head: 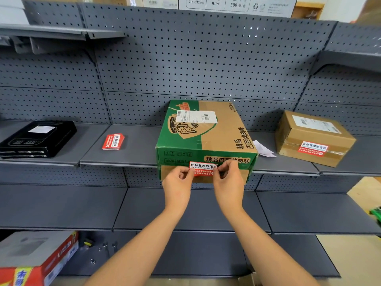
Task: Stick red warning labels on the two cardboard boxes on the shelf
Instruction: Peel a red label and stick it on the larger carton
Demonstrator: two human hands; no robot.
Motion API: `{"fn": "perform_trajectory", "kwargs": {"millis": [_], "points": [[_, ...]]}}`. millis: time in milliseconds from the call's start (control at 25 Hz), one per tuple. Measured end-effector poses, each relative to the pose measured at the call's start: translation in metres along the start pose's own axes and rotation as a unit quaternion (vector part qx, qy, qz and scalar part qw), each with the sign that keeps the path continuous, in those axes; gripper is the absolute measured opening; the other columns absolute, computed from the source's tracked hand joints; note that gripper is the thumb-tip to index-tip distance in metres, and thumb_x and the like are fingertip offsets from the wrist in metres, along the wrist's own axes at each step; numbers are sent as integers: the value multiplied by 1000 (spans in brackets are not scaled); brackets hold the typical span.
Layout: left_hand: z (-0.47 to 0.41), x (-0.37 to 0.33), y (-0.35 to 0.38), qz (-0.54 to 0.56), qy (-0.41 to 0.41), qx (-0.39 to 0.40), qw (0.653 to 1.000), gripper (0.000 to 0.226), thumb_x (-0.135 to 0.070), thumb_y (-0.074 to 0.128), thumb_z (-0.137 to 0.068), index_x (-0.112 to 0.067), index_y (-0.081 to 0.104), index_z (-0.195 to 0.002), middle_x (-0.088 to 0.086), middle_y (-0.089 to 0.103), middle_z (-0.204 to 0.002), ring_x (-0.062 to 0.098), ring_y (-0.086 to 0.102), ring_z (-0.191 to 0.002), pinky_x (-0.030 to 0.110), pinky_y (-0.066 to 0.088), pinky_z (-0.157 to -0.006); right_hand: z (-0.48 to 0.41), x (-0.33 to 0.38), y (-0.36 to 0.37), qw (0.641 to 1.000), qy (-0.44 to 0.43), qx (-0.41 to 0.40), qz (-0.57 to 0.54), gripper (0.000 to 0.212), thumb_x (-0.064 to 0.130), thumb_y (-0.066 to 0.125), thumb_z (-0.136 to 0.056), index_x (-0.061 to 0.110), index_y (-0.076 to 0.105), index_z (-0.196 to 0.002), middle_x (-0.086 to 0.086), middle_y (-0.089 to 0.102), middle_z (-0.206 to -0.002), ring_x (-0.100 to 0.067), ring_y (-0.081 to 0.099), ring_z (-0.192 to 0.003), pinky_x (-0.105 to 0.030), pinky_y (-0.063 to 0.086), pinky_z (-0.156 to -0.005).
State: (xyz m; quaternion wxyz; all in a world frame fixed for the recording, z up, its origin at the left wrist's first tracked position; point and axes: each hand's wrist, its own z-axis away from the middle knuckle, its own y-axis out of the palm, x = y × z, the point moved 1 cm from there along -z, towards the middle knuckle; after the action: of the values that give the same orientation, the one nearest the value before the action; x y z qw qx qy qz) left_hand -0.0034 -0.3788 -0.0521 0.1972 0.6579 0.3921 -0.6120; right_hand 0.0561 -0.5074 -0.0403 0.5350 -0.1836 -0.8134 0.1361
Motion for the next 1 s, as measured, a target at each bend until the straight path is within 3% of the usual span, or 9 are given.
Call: {"fn": "perform_trajectory", "kwargs": {"millis": [240, 400, 520, 600, 720, 800, 880, 920, 1000], "points": [[-1, 1, 1, -9, 12, -7, 1000, 12, -25, 76, -91, -16, 74, -83, -11, 58, -64, 3, 49, -58, 12, 39, -55, 0, 2, 3, 999, -7, -14, 38, 27, 19, 71, -92, 26, 46, -87, 7, 59, -85, -18, 57, -79, -33, 46, -60], [-3, 2, 1, -25, 7, -14, 1000, 33, -31, 77, -90, -12, 61, -68, -5, 56, -61, 6, 43, -54, 16, 37, -52, 1, 5, 1, 996, -27, -22, 88, 22, 20, 70, -92, 21, 48, -89, 8, 54, -85, -17, 50, -83, -32, 39, -57], [-2, 2, -7, -58, 43, -10, 997, 39, -34, 77, -90, -13, 54, -66, -4, 54, -65, 8, 43, -57, 22, 34, -56, 1, 5, -3, 987, -72, -34, 136, 22, 18, 70, -91, 18, 48, -88, 5, 52, -85, -20, 47, -85, -34, 38, -57], [-2, 0, -14, -112, 92, -10, 989, 36, -39, 74, -90, -17, 51, -73, -5, 54, -76, 12, 48, -69, 27, 37, -60, 0, 4, -5, 983, -90, -38, 155, 24, 18, 72, -90, 17, 48, -90, 2, 52, -88, -22, 48, -87, -32, 39, -59], [-4, -4, -26, -226, 226, -54, 946, 33, -49, 72, -87, -20, 56, -87, -6, 52, -93, 21, 49, -91, 34, 47, -71, -1, -1, -12, 980, -113, -49, 154, 32, 25, 79, -86, 15, 50, -93, -2, 51, -94, -25, 48, -89, -41, 50, -64], [-9, -4, -34, -273, 339, -106, 894, 42, -52, 74, -84, -17, 62, -103, 5, 53, -114, 30, 47, -109, 45, 48, -92, -3, -8, -24, 966, -168, -98, 170, 39, 32, 84, -82, 11, 54, -97, -9, 54, -101, -31, 51, -94, -50, 52, -75], [-17, -10, -40, -334, 392, -104, 851, 64, -63, 69, -82, -20, 56, -129, 14, 43, -143, 38, 36, -139, 56, 29, -116, -9, -13, -39, 938, -230, -143, 218, 54, 47, 80, -83, 10, 59, -115, -19, 56, -129, -40, 52, -118, -53, 44, -97], [-23, -14, -41, -383, 396, -81, 831, 80, -71, 63, -81, -23, 47, -142, 17, 33, -156, 41, 24, -150, 59, 15, -123, -14, -15, -44, 923, -254, -136, 254, 65, 56, 74, -84, 13, 56, -128, -24, 48, -145, -44, 45, -135, -56, 34, -111], [-31, -19, -37, -479, 390, -24, 786, 110, -86, 55, -74, -26, 23, -160, 19, 12, -169, 43, 2, -157, 66, -3, -123, -25, -19, -47, 897, -291, -73, 325, 92, 68, 70, -78, 20, 41, -151, -27, 25, -164, -46, 19, -154, -63, 11, -124]]}}
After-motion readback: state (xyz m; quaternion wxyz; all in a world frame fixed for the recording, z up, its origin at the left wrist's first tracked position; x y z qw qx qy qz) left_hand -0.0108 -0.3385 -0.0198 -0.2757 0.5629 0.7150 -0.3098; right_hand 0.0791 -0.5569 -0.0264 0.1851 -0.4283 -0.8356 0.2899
